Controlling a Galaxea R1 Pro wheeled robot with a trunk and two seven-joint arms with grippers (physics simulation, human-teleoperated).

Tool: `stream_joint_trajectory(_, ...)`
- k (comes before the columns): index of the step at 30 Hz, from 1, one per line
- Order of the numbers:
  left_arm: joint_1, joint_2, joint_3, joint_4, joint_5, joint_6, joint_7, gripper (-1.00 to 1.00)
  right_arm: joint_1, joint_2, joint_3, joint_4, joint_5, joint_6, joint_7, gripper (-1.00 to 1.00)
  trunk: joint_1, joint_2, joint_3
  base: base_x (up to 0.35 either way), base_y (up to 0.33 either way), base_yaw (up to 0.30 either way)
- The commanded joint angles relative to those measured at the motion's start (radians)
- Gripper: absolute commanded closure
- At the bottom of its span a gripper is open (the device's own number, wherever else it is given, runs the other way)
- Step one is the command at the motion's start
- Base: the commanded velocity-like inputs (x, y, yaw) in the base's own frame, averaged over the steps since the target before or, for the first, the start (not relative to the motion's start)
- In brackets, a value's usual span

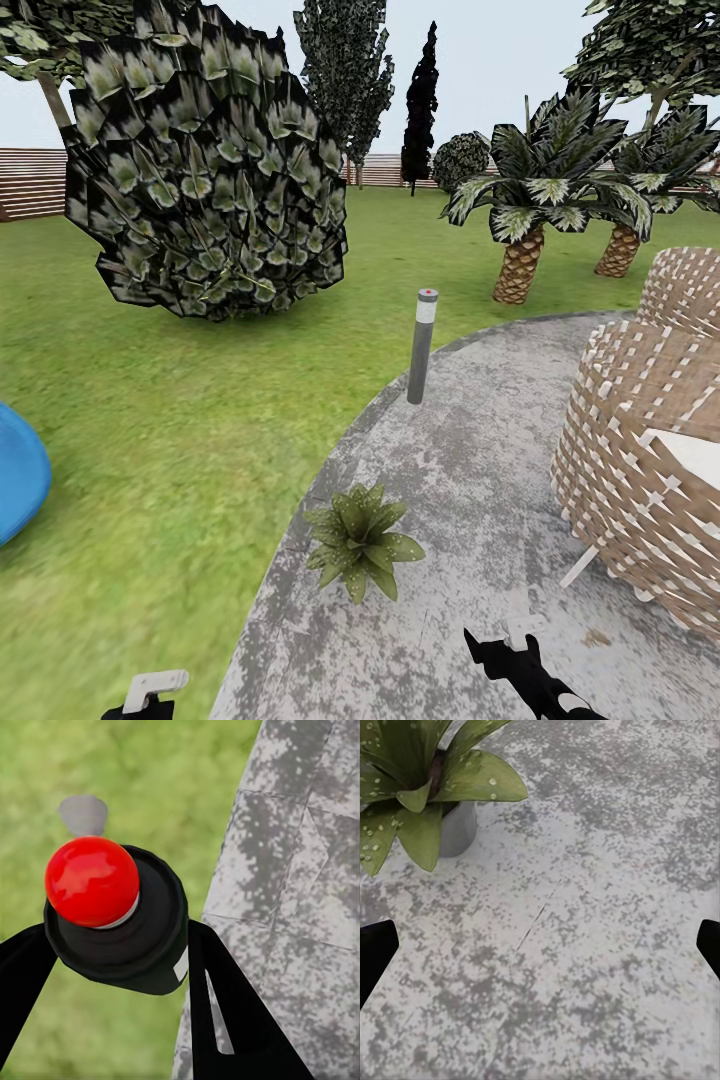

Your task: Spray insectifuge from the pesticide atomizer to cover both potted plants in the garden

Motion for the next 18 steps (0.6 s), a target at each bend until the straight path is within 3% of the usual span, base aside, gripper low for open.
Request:
stream_joint_trajectory(1, -0.001, -0.001, 0.009, -0.002, -0.010, -0.006, -0.007, 1.00, -0.001, 0.000, -0.009, 0.001, 0.007, -0.003, 0.004, -1.00, 0.000, 0.000, -0.001, 0.000, 0.000, 0.000)
stream_joint_trajectory(18, 0.005, -0.001, 0.008, -0.002, -0.010, -0.006, -0.007, 1.00, 0.000, 0.000, -0.009, 0.001, 0.007, -0.003, 0.005, -1.00, 0.000, 0.000, -0.001, 0.000, 0.000, 0.000)
